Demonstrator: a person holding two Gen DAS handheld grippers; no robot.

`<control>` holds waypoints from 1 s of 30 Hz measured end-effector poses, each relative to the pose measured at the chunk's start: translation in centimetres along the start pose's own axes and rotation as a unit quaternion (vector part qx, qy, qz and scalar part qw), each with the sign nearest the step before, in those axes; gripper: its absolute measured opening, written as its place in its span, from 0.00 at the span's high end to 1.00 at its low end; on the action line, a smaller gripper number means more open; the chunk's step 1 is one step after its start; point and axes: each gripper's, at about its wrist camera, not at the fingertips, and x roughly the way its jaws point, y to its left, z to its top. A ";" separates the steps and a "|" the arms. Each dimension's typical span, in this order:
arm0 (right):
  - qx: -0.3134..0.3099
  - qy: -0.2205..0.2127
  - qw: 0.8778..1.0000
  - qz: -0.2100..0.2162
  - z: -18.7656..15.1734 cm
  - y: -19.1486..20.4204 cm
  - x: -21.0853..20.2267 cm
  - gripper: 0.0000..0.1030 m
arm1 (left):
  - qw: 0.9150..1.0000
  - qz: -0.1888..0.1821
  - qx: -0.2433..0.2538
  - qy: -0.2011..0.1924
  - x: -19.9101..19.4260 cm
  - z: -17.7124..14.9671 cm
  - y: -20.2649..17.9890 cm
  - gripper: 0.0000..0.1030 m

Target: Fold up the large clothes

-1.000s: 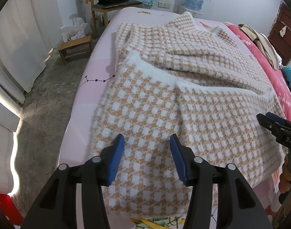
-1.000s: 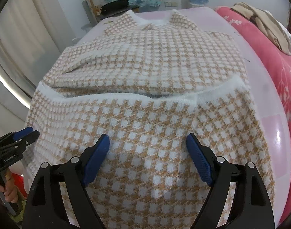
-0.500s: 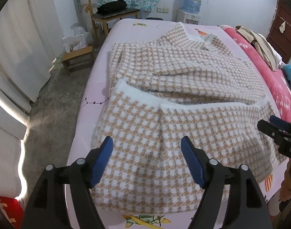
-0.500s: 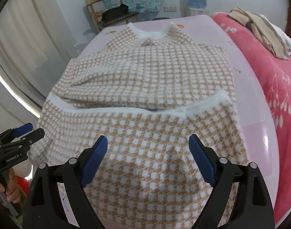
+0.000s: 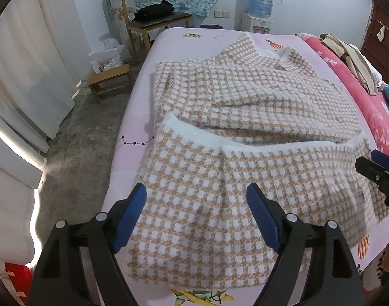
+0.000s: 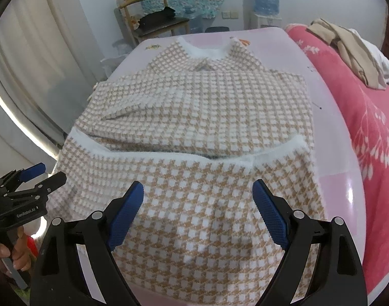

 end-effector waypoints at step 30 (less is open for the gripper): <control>0.000 0.008 1.000 0.007 1.0 -1.2 1.2 0.19 | 1.000 0.020 0.013 0.000 1.0 1.3 -0.8 0.22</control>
